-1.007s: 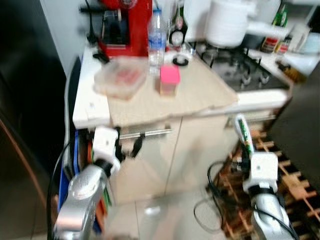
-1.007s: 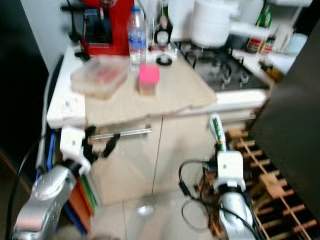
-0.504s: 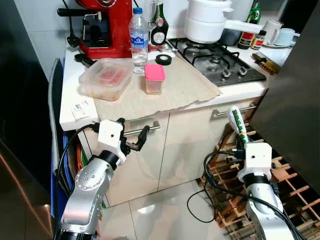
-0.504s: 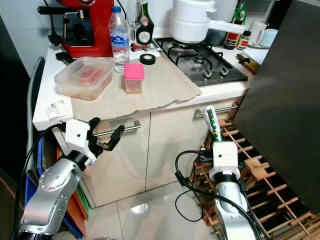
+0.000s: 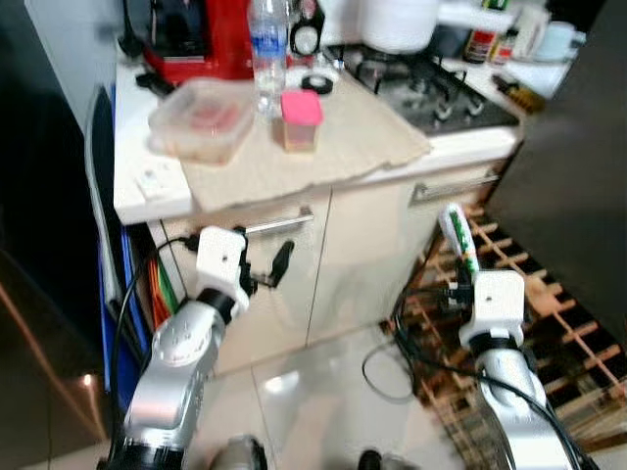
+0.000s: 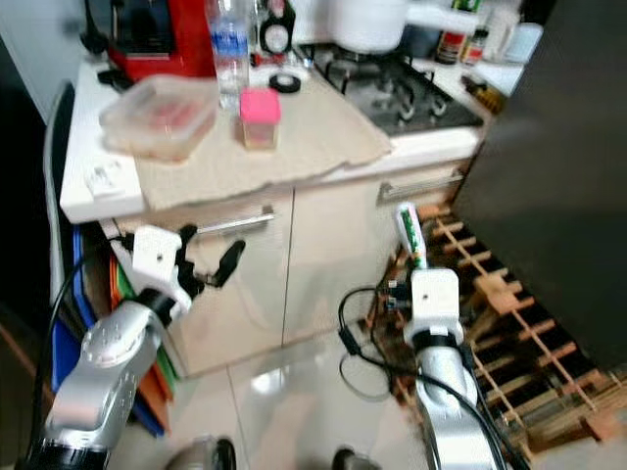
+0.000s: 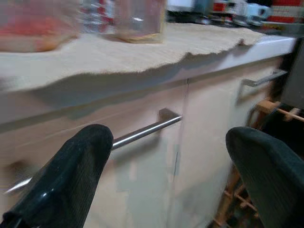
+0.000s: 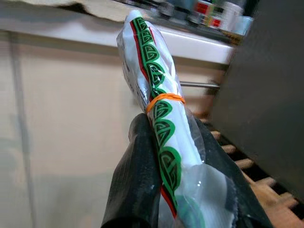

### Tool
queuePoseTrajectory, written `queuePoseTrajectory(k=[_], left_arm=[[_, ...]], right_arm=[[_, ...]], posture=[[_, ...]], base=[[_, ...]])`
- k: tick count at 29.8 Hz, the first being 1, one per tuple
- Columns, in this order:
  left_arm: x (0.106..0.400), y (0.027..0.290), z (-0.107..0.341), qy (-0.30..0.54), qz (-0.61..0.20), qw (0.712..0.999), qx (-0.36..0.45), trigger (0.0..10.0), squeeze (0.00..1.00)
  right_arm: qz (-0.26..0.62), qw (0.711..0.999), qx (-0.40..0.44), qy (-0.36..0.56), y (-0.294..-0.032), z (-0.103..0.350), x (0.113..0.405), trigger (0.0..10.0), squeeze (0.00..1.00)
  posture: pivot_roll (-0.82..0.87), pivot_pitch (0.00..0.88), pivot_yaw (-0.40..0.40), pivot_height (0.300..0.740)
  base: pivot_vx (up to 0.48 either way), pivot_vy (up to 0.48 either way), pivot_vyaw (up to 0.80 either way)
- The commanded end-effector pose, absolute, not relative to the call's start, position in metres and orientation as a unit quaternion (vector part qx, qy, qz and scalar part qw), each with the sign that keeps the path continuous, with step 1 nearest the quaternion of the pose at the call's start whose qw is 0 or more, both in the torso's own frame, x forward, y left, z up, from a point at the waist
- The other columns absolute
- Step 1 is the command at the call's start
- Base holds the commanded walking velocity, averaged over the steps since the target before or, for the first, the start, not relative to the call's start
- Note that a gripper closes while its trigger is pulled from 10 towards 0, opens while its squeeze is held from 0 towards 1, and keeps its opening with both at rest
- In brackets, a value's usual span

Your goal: Restocking fridge

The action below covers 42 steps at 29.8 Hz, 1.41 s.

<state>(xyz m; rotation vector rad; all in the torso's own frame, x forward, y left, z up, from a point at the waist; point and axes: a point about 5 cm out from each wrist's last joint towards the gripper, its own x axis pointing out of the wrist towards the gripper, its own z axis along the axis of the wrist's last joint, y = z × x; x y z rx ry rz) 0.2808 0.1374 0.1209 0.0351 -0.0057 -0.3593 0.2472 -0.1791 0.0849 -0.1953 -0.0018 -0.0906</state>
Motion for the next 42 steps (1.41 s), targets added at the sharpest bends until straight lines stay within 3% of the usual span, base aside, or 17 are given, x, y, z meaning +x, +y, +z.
queuePoseTrajectory(k=[1,16,42], left_arm=[[0.281,0.136,0.118,0.005,-0.178,0.984,0.019,10.0,0.0],[0.281,0.131,0.121,-0.01,-0.2,0.98,0.021,10.0,0.0],[0.279,0.123,0.125,-0.029,-0.24,0.97,0.022,10.0,0.0]], right_arm=[[-0.046,0.994,-0.099,0.003,-0.181,0.085,0.249,0.0,0.0],[-0.04,0.994,-0.101,0.01,-0.178,0.083,0.252,0.0,0.0],[-0.042,0.994,-0.099,0.015,-0.181,0.081,0.257,0.0,0.0]], posture=[[0.09,0.0,-0.026,0.74],[0.09,0.0,-0.017,0.74],[0.09,0.0,-0.013,0.74]], base=[[-0.311,0.0,0.0],[-0.102,0.0,0.0],[0.0,-0.48,0.0]])
